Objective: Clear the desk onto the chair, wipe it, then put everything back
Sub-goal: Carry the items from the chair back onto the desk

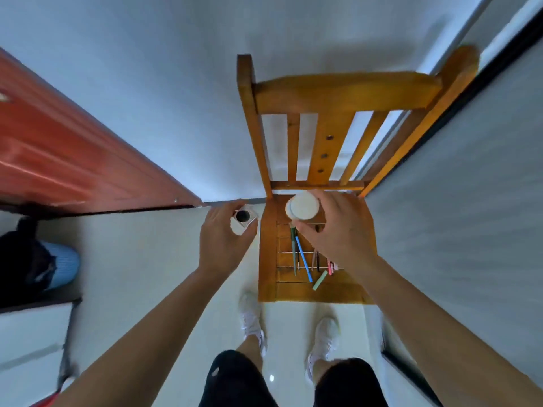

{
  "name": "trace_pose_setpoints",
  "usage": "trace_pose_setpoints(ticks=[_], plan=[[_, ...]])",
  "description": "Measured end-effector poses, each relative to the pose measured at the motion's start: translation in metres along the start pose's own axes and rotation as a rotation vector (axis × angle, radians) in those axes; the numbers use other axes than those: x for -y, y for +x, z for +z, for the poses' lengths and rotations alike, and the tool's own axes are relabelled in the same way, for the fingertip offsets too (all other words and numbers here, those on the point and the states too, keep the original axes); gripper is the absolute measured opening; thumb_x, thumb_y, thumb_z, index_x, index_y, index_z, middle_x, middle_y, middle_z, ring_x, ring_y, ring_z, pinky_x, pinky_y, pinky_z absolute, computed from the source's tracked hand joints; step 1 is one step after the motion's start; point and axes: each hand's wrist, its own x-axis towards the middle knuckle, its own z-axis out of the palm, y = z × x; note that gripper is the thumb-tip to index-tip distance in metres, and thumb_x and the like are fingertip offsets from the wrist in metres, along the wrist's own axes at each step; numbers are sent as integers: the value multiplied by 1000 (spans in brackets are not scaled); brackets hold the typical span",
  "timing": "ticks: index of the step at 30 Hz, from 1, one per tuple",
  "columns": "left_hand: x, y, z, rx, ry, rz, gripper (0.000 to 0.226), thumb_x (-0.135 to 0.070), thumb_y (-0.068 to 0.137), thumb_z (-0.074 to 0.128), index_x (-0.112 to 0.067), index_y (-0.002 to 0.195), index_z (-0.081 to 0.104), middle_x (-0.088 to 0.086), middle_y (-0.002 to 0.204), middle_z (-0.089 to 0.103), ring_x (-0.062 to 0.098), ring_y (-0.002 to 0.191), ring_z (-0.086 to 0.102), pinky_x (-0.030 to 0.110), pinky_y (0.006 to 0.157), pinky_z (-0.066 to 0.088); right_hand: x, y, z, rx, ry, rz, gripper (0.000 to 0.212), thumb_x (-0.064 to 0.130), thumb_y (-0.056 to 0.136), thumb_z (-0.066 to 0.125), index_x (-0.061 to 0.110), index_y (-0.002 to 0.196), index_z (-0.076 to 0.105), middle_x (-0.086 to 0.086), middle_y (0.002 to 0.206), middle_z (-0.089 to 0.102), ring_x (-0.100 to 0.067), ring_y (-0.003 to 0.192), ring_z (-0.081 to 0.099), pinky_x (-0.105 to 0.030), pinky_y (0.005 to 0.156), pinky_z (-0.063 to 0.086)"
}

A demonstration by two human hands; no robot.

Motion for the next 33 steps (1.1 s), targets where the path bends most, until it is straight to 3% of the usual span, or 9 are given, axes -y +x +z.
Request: trace_pose_setpoints(ticks=[5, 9, 14, 17, 19, 22, 28, 33], plan=[[-41, -47, -105, -277, 21, 49, 43, -22, 78, 83, -15, 118, 68, 0, 106, 70, 8, 92, 59, 24, 79, 51, 86, 17, -54, 60, 199, -188, 70, 58, 79, 75, 39, 136, 40, 12, 134, 51, 1, 114, 40, -11, 86, 33], [-44, -83, -177, -475, 4, 48, 40, -13, 75, 83, -20, 112, 69, -23, 93, 60, -1, 82, 54, 20, 74, 47, 160, 18, -75, 86, 215, -432, 68, 59, 80, 72, 36, 136, 41, 9, 131, 52, 0, 112, 41, -25, 88, 49], [-16, -140, -265, -685, 21, -51, 41, -22, 77, 83, -25, 115, 69, -34, 90, 53, -7, 82, 53, 4, 71, 39, 268, -12, -77, 102, 222, -660, 65, 63, 78, 65, 37, 132, 42, 13, 120, 52, -1, 103, 46, -25, 79, 53], [18, -189, -319, -777, 27, -100, 40, -18, 77, 82, -19, 115, 71, -35, 92, 52, 3, 90, 55, 16, 81, 46, 342, -43, -54, 140, 230, -783, 63, 57, 78, 71, 35, 131, 47, 14, 118, 55, -8, 104, 54, -31, 79, 57], [46, -221, -347, -811, 48, -146, 39, -17, 78, 81, -17, 116, 71, -25, 95, 60, 11, 93, 57, 20, 82, 47, 386, -67, -35, 158, 268, -825, 61, 53, 78, 74, 35, 131, 48, 15, 118, 56, -7, 104, 56, -27, 80, 53], [114, -302, -411, -874, 98, -232, 41, -19, 79, 79, -19, 119, 70, -9, 106, 69, 7, 96, 54, 12, 80, 40, 480, -126, 11, 220, 328, -937, 61, 47, 78, 76, 32, 132, 52, 11, 117, 58, -10, 105, 57, -24, 82, 48], [231, -454, -521, -984, 192, -425, 40, -19, 81, 78, -21, 120, 69, -12, 103, 68, 10, 96, 55, 28, 81, 51, 647, -242, 103, 347, 395, -1134, 59, 41, 78, 75, 23, 131, 56, 9, 113, 58, -13, 105, 57, -26, 83, 46], [300, -544, -562, -1111, 119, -622, 37, -21, 79, 81, -31, 113, 69, -32, 83, 62, 3, 77, 55, 7, 66, 37, 736, -324, 172, 480, 417, -1217, 59, 48, 80, 73, 27, 131, 53, 14, 116, 57, -6, 105, 54, -24, 85, 47]])
